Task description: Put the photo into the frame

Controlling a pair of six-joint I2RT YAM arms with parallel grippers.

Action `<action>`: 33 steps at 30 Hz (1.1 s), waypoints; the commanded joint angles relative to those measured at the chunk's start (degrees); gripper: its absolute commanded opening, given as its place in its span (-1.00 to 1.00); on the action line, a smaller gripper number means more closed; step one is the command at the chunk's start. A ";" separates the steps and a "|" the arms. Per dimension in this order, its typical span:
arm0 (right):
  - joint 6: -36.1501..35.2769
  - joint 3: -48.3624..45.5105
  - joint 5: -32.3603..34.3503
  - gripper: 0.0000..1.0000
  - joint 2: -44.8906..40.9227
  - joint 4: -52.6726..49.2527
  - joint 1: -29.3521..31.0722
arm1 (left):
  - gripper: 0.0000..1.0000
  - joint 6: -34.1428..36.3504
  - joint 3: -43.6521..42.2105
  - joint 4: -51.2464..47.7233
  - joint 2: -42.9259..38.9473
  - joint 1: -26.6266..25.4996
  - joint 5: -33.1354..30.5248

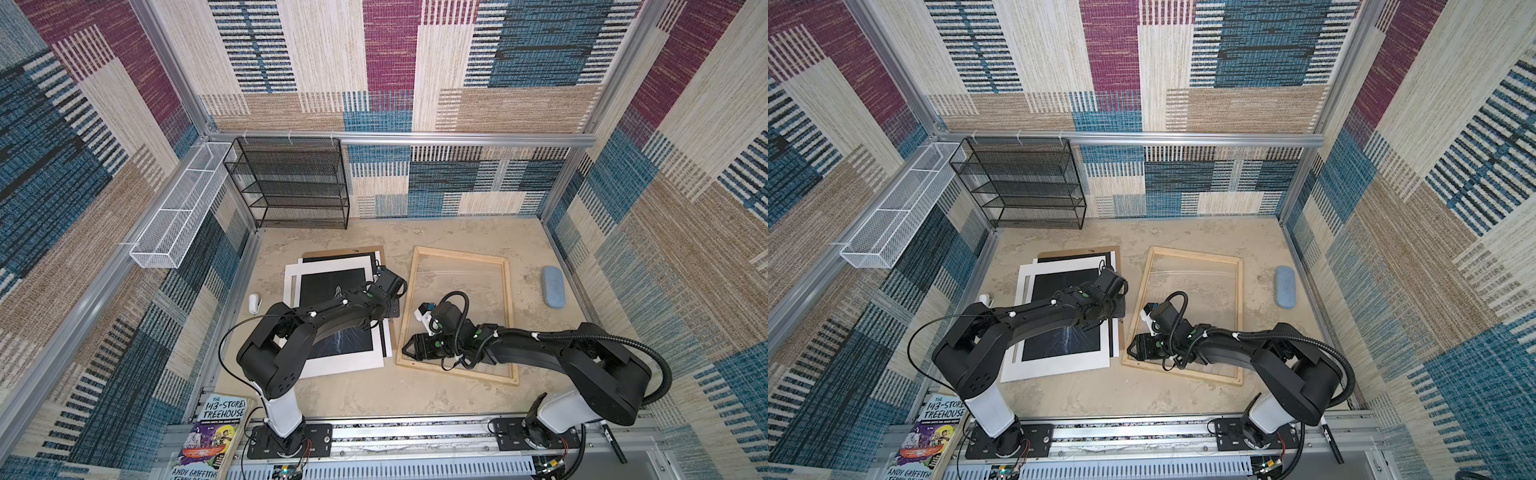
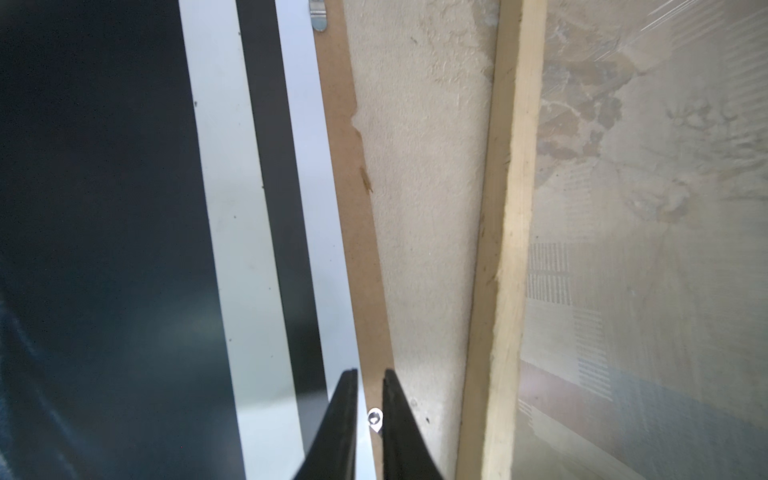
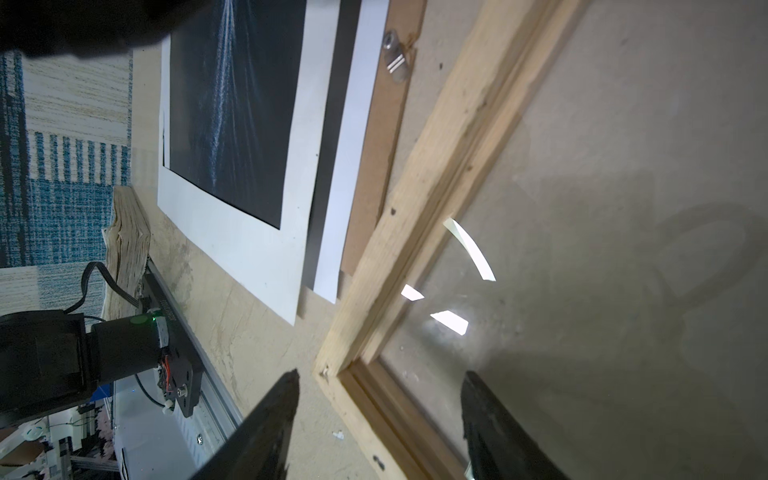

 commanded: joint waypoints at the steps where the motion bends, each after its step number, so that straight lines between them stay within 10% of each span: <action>1: -0.30 1.10 2.79 0.29 -1.08 -3.16 0.02 | -0.66 -0.66 0.25 -0.10 -0.38 -0.03 0.83; 21: -6.96 1.21 20.56 0.43 -19.85 -21.40 -27.40 | -0.55 4.68 2.60 3.25 0.54 -2.90 10.85; 33: -9.01 -5.91 16.02 0.56 -22.95 -18.30 -44.26 | -0.55 5.59 4.47 1.96 3.64 -4.24 12.53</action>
